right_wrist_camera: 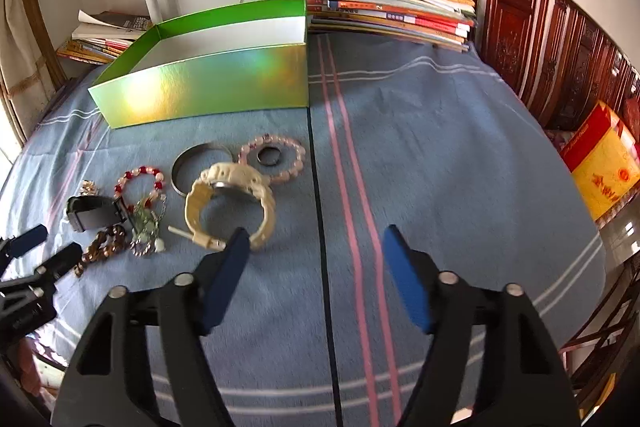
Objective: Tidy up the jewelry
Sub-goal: 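Grasp the black watch strap with the left tool while the right tool grasps the cream-white watch, then carry both watches over the green box and open both tools to drop them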
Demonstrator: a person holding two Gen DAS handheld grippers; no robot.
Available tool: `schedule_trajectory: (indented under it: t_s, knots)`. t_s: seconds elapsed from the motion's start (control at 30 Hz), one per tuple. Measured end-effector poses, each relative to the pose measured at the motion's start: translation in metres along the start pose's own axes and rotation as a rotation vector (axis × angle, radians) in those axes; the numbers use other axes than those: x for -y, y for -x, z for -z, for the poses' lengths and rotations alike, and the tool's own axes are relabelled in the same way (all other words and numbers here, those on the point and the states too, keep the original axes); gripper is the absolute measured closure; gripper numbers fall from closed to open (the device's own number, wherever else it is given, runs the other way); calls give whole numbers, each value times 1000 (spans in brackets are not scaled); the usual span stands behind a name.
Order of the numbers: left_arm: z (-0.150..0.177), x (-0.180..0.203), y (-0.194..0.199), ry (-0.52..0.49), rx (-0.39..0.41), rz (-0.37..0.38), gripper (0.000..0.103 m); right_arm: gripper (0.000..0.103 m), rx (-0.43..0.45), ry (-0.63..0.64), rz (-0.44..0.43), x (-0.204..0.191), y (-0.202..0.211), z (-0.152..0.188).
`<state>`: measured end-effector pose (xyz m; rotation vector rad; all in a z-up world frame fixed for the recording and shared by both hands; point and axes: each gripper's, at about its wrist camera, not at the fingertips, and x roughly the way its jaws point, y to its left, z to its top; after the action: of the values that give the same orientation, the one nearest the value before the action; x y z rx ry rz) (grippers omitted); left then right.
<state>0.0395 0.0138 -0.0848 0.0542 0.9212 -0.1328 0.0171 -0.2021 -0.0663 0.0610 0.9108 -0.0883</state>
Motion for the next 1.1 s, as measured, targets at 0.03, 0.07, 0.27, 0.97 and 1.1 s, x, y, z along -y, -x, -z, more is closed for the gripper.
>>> schedule_trajectory:
  t_s: [0.03, 0.07, 0.27, 0.97, 1.1]
  knots:
    - [-2, -2, -1, 5, 2, -4, 26, 37, -1, 11, 1, -3, -2, -2]
    - [-6, -3, -3, 7, -2, -5, 26, 38, -6, 17, -5, -6, -4, -4]
    - [-26, 1, -26, -22, -59, 24, 26, 53, -31, 74, -19, -24, -24, -19]
    - [-52, -21, 11, 17, 62, 70, 76, 94, 28, 82, -26, -21, -7, -32]
    - [-85, -23, 37, -4, 148, 54, 75, 94, 125, 51, -90, -19, 22, -66]
